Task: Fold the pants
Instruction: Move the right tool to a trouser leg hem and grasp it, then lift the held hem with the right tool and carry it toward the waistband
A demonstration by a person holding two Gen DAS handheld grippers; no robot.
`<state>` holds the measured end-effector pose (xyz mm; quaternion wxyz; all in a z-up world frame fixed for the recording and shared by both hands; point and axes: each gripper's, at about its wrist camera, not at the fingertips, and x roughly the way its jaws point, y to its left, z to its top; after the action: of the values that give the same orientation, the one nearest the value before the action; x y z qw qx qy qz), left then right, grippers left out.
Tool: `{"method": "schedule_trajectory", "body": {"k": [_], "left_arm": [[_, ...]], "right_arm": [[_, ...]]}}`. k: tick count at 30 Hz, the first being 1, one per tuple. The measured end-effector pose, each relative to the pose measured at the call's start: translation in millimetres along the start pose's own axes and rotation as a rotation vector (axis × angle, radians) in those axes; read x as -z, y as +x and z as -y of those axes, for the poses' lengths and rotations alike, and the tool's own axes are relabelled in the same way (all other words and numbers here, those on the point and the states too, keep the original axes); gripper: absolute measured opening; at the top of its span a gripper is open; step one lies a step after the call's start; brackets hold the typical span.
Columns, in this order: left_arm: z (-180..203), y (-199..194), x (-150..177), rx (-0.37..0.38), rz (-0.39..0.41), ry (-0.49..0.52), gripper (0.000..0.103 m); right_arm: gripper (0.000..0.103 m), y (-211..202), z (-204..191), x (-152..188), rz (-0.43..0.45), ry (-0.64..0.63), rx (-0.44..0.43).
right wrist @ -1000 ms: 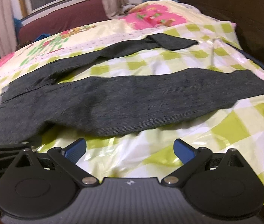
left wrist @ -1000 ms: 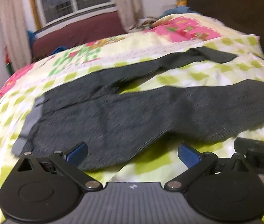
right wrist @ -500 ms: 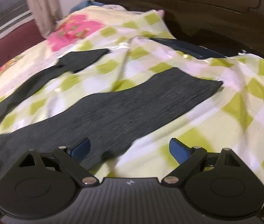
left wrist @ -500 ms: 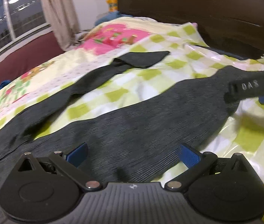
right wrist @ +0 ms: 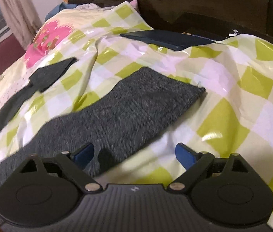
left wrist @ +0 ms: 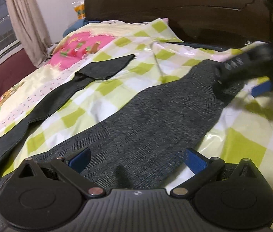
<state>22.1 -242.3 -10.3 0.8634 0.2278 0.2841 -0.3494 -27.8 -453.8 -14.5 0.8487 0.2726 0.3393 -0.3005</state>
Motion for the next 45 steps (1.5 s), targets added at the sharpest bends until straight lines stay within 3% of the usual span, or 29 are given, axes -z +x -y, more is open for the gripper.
{"method": "schedule_trajectory", "body": {"k": [2,4,5,6,8,11,20,22,23,26,31,34,36,40,45], "left_arm": [[3,0,-1,0.005,0.002,0.008,0.103],[5,1,-2,0.009,0.0,0.009,0.103],[6,2,-3,0.01,-0.002,0.01,0.103],[8,2,-4,0.011,-0.003,0.012,0.103],[10,3,-5,0.016,-0.001,0.017,0.103],[12,2,-7,0.021,0.008,0.026,0.103],[17,8,-8,0.034,0.0,0.033,0.103],[18,10,-9,0.035,0.0,0.029,0.103],[17,11,-9,0.036,-0.002,0.027,0.103],[17,15,-11,0.047,-0.008,0.023,0.103],[28,22,-20,0.105,-0.002,0.034,0.103],[35,25,-20,0.113,-0.012,0.055,0.103],[31,23,-19,0.12,-0.013,0.047,0.103],[16,16,-13,0.101,-0.031,0.037,0.103],[-12,-3,-2,0.048,-0.015,0.05,0.103]], "right_arm": [[0.091,5,7,-6,-0.001,0.053,-0.019],[0.083,8,12,-10,0.006,0.077,-0.019],[0.072,7,13,-12,0.015,0.08,-0.012],[0.054,5,16,-14,0.027,0.088,-0.006],[0.035,3,24,-19,0.031,0.113,-0.02],[0.024,3,37,-27,0.027,0.163,-0.059],[0.027,29,32,-36,0.024,0.102,-0.078],[0.017,34,36,-41,0.006,0.143,-0.099],[0.006,33,38,-42,0.003,0.151,-0.113],[0.003,28,45,-44,0.015,0.16,-0.125],[0.003,22,67,-55,0.05,0.19,-0.072],[0.004,24,65,-58,0.012,0.13,-0.042],[0.016,13,61,-58,0.047,0.089,0.001],[0.025,-15,47,-50,0.149,-0.022,0.135],[0.024,-46,-14,-22,0.212,-0.279,0.063]]}}
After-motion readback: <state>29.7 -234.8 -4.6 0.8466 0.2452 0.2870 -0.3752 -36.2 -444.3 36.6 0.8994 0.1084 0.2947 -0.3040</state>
